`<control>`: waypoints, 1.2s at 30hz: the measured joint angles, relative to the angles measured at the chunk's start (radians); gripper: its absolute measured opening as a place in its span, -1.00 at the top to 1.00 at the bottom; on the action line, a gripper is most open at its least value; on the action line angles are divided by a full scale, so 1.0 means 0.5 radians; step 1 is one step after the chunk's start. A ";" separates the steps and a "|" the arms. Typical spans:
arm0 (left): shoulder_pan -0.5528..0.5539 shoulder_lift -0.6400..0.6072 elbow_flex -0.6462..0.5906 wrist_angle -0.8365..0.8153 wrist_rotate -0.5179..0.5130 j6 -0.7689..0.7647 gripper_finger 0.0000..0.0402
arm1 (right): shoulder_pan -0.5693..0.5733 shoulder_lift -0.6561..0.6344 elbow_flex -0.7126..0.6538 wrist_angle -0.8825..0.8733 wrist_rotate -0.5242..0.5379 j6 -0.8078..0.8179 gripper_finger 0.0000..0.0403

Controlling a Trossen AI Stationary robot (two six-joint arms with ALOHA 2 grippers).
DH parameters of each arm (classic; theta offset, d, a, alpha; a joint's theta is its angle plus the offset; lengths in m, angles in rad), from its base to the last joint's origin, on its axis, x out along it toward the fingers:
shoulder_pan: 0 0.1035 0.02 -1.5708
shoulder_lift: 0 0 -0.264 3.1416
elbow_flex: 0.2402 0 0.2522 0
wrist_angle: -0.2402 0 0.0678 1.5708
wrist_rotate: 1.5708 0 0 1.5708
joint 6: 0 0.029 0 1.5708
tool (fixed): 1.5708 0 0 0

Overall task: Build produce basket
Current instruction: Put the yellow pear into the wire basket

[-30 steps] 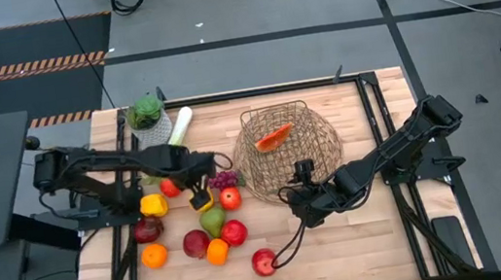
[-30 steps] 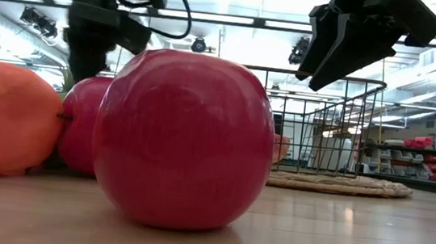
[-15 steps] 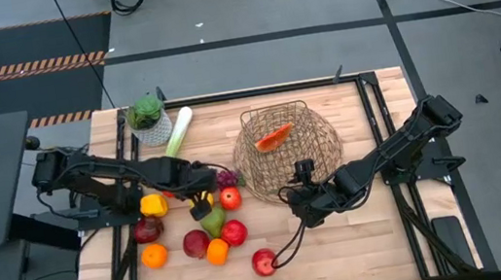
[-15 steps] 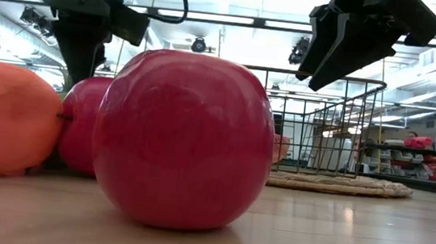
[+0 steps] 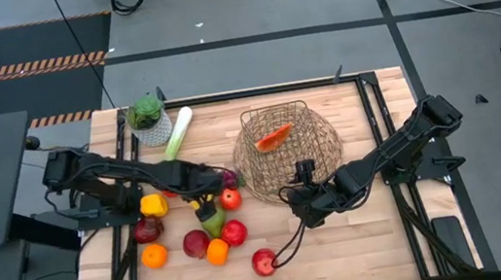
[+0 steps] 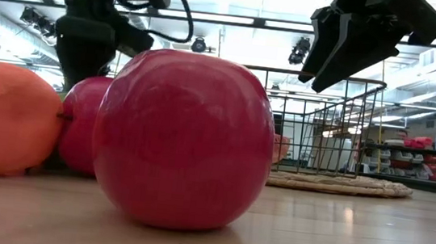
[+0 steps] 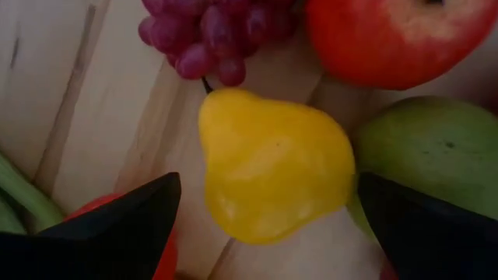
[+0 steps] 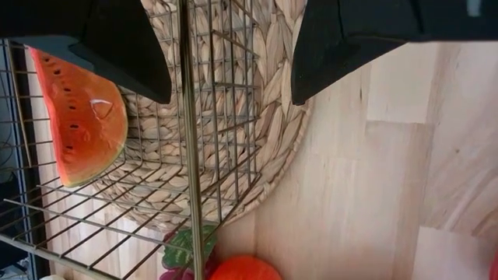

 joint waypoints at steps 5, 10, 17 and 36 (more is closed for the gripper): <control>0.000 0.120 0.000 0.000 0.040 -0.004 -0.99 | 0.000 0.000 0.000 0.000 -0.001 0.001 -0.34; 0.000 0.187 0.000 -0.005 0.091 -0.030 -0.99 | 0.000 0.000 0.000 0.000 -0.002 0.001 -0.34; 0.027 0.130 0.000 -0.045 0.092 -0.024 -0.83 | 0.000 0.000 0.000 0.000 -0.002 -0.001 -0.34; 0.092 0.027 0.625 -0.243 0.062 0.308 -0.64 | 0.001 0.000 0.000 -0.129 0.113 -0.012 -0.34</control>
